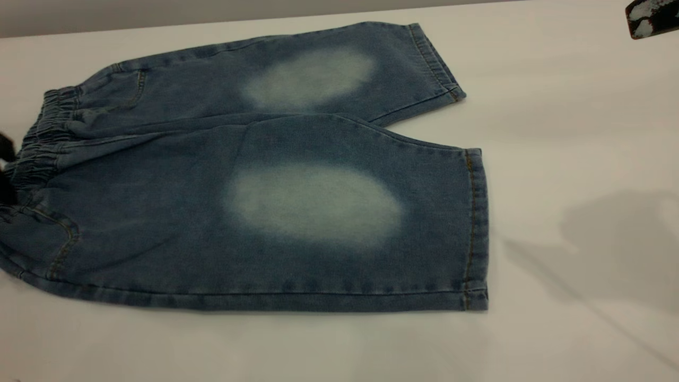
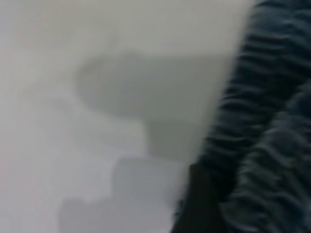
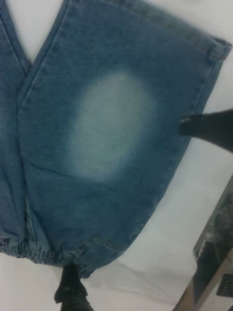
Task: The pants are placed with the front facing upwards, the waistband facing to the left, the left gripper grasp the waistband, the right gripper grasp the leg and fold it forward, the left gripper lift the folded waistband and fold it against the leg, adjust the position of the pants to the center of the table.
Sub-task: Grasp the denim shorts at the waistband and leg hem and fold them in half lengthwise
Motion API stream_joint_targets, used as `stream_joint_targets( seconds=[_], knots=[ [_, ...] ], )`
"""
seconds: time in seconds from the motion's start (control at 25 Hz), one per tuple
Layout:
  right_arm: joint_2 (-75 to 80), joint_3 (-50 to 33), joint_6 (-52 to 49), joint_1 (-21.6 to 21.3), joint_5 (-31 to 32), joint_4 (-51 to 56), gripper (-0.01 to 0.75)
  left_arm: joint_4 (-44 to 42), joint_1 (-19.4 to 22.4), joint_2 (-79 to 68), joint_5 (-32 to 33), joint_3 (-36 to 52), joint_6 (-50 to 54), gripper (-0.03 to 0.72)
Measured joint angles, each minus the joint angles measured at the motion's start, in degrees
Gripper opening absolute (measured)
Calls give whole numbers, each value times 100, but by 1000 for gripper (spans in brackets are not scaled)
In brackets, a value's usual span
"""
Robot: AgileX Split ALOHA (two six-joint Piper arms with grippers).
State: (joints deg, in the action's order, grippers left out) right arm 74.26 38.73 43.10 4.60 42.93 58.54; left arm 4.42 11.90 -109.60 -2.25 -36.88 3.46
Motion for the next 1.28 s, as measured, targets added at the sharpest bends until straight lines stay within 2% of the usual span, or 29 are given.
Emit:
stream_joint_targets(
  seconds=[0.2,0.36,0.64,1.28],
  knots=[
    [0,0,0,0,64,0,533,11,-2,0,428,-110,0,492],
    [0,0,0,0,66,0,533,11,39,0,478,-105,5,492],
    [0,0,11,0,104,6,533,27,524,0,671,-105,17,492],
    [5,0,53,0,156,6,533,11,382,0,444,-99,0,482]
  ],
)
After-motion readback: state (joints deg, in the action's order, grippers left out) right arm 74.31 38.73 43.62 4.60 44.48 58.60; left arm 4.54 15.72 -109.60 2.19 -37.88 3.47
